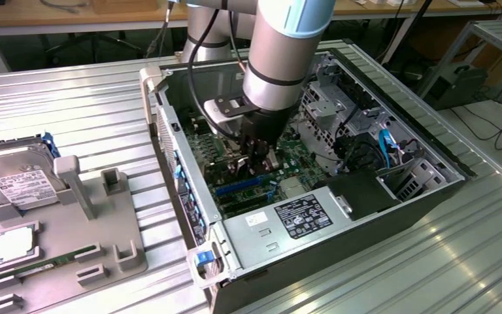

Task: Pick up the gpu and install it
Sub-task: 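Insert the gpu into the slot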

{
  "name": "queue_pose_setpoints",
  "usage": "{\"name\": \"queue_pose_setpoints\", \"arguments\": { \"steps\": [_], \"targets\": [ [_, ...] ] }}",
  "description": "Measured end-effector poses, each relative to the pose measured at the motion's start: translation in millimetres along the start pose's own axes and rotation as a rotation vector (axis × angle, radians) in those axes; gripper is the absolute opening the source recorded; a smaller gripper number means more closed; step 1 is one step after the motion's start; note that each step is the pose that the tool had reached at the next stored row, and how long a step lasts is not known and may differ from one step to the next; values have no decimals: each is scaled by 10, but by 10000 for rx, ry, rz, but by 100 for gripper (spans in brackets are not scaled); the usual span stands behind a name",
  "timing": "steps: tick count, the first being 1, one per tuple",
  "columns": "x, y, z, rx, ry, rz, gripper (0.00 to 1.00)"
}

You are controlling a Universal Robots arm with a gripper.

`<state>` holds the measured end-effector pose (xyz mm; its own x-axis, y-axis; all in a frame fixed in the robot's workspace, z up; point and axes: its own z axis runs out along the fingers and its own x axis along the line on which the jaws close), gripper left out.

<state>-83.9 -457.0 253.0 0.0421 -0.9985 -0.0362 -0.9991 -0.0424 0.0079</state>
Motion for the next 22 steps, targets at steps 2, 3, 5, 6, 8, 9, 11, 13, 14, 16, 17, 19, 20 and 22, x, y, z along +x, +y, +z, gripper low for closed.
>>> {"name": "queue_pose_setpoints", "arguments": {
  "steps": [2, 3, 5, 6, 8, 9, 11, 13, 14, 16, 17, 19, 20, 22],
  "targets": [
    [2, 0, 19, 1, 0, 32, 28],
    [5, 1, 22, 1, 1, 55, 28],
    [13, 1, 26, 5, -2, 122, 28],
    [19, 1, 26, 5, -1, 154, 28],
    [34, 2, 26, 6, -1, 203, 28],
    [43, 2, 26, 4, -2, 230, 28],
    [54, 3, 26, -6, -4, 277, 28],
    [54, 6, 26, -9, -4, 300, 28],
    [54, 11, 26, -9, -4, 307, 28],
    [53, 22, 26, -9, -3, 325, 28],
    [53, 27, 26, -8, -4, 333, 28],
    [50, 35, 28, -7, -4, 351, 28],
    [47, 40, 28, -7, -5, 367, 28],
    [45, 51, 28, -6, -4, 390, 28]
  ]
}}
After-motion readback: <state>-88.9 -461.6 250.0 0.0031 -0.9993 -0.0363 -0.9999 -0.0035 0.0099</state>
